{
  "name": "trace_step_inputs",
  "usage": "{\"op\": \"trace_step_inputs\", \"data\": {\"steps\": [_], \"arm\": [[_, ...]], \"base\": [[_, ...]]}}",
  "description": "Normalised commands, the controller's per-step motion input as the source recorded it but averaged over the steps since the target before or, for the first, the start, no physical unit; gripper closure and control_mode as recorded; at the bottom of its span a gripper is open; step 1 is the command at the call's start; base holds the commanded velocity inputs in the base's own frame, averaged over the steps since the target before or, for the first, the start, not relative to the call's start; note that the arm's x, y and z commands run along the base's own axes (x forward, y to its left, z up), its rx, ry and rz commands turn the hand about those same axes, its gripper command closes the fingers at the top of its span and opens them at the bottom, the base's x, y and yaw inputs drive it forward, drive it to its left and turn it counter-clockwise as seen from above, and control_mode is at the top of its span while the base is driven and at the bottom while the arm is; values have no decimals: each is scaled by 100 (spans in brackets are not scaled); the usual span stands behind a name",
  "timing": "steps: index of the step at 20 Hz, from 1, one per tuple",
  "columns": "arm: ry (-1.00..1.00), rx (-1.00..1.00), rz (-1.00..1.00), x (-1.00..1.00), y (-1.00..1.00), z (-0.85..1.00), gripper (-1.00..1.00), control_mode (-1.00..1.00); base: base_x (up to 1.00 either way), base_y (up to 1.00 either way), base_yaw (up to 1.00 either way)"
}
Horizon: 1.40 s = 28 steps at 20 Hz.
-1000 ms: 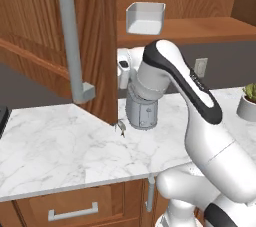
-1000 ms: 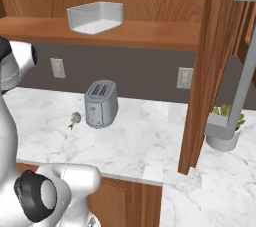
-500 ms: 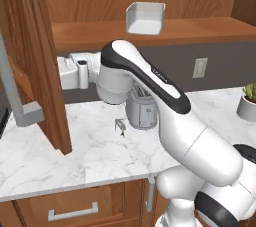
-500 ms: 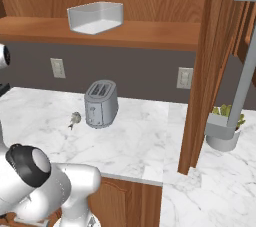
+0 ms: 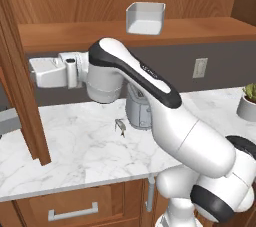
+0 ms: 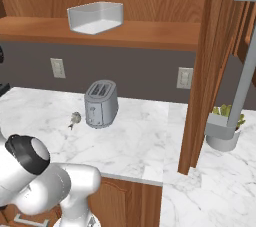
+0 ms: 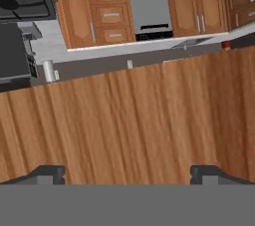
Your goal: Retrieve the tupperware from the cabinet, then place the raw meat into the tupperware to avoid contamination.
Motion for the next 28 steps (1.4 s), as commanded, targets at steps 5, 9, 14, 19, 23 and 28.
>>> {"op": "trace_step_inputs", "data": {"steps": [5,9,14,19,23,28], "arm": [[0,1,0,0,-77,-1,-100,-100],[-2,3,0,-14,-97,-1,-100,-100],[-1,5,0,-15,-97,-7,-100,-100],[0,5,0,-9,-57,-4,-100,-100],[0,-1,2,0,-3,13,-100,-100],[1,-6,0,1,-4,27,-100,-100]], "base": [[0,0,0],[0,0,0],[0,0,0],[0,0,0],[0,0,0],[0,0,0]]}}
